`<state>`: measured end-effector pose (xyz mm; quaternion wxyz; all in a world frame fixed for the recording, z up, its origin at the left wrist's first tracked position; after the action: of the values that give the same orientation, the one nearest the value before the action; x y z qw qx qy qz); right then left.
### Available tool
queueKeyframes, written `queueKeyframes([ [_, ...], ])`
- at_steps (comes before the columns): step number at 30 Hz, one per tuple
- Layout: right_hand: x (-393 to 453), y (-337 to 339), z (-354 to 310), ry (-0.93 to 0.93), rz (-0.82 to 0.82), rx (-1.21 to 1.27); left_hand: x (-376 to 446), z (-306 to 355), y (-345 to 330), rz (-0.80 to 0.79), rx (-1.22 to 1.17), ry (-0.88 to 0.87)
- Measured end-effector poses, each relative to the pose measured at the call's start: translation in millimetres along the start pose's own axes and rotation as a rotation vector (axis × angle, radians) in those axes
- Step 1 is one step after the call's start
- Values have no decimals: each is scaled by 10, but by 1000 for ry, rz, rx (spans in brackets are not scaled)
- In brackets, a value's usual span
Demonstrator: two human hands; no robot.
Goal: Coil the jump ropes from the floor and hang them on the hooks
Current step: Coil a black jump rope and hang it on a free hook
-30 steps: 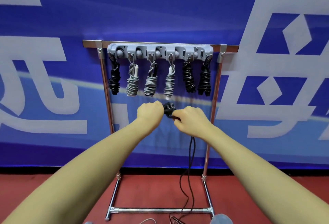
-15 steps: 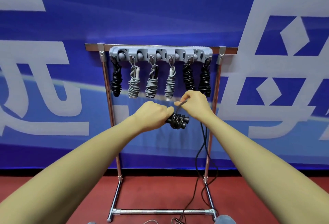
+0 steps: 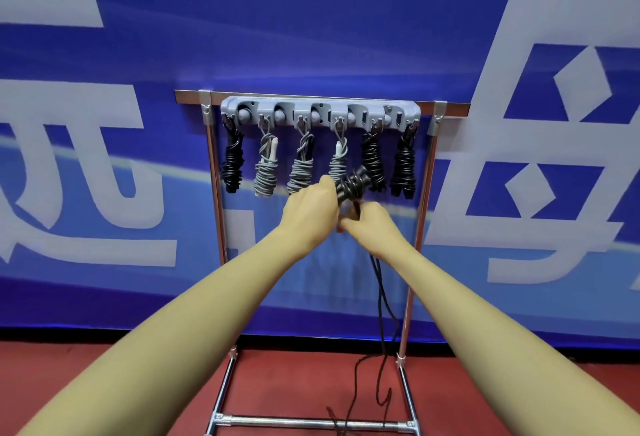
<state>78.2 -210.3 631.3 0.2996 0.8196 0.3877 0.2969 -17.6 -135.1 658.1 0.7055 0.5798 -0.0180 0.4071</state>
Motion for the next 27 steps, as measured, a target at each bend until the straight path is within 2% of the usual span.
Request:
queueKeyframes([
  [4, -99, -8, -35, 15, -116, -32, 44, -94, -82, -23, 28, 142],
  [7, -159, -2, -50, 79, -160, -128, 37, -212, -117, -53, 134, 162],
  [9, -164, 35, -79, 165, -122, -246, 3, -261, -136, -92, 216, 148],
  [11, -159, 77, -140, 281, -53, -473, -31, -297, -156, -140, 308, 107],
  [14, -131, 131, -272, 396, 94, -771, -57, -324, -170, -183, 447, -45],
  [15, -112, 136, -291, 391, 157, -771, -62, -320, -148, -195, 485, -109],
  [17, -63, 158, -304, 305, 250, -611, -79, -310, -107, -232, 562, -248],
  [19, 14, 181, -275, 177, 256, -400, -116, -292, -72, -272, 603, -353],
  [22, 127, 194, -196, 63, 237, -248, -173, -296, -68, -272, 562, -373],
  [24, 167, 188, -150, 28, 205, -225, -185, -327, -86, -205, 453, -411],
  [27, 179, 183, -102, 6, 172, -130, -223, -372, -7, -21, 343, -635],
])
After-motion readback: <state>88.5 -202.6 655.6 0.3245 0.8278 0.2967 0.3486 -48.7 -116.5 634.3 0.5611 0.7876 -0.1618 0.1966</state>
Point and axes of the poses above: each hand's wrist, its own x-axis towards the middle knuckle, its own y-axis out of the back of the hand, z = x × y, the point moved 1 cm from there along x, towards the middle knuckle, and after that the axes turned 10 degrees about -x, right-handed, at the moved point
